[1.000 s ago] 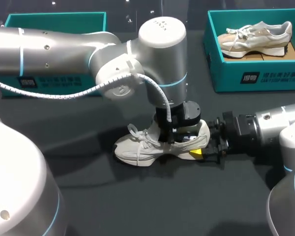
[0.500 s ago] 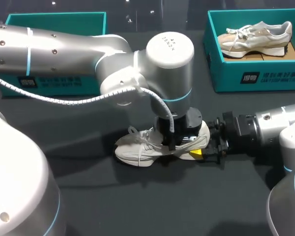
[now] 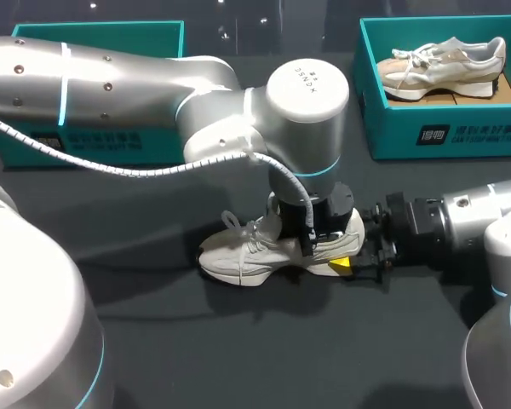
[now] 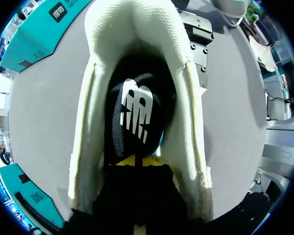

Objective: Take the shoe out of the shoebox, open the shoe tongue, remove and reinsert the insole, then place the shoe into the shoebox

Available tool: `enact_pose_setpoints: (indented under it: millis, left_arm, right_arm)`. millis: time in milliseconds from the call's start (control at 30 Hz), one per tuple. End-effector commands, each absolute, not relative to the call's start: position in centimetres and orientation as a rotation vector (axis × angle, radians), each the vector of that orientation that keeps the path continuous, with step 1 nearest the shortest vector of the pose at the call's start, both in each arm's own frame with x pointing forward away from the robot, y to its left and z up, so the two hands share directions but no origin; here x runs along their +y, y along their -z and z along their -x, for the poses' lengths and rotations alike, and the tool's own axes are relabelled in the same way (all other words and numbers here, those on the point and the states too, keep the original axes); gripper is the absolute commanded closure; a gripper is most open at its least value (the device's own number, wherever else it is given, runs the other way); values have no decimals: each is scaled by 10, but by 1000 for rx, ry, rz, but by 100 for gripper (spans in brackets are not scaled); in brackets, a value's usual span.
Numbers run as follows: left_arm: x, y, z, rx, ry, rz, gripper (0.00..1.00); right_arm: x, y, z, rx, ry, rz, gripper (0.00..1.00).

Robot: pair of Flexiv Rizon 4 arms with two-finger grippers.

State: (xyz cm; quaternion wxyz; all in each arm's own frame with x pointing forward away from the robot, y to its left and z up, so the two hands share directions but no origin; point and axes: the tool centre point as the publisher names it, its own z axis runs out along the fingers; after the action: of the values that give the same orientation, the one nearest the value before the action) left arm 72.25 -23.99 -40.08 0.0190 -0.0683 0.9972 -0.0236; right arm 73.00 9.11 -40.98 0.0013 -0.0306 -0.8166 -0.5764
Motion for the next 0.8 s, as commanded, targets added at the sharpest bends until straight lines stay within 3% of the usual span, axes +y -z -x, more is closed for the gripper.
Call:
enact_pose_setpoints:
  millis: [33, 800]
  left_arm:
    - [-230, 401, -739, 3127, 152, 209, 100]
    - [-206, 368, -735, 3253, 542, 179, 100]
  right_arm:
    - [94, 409, -728, -2566, 1805, 96, 100]
    - [94, 409, -728, -2566, 1805, 96, 100]
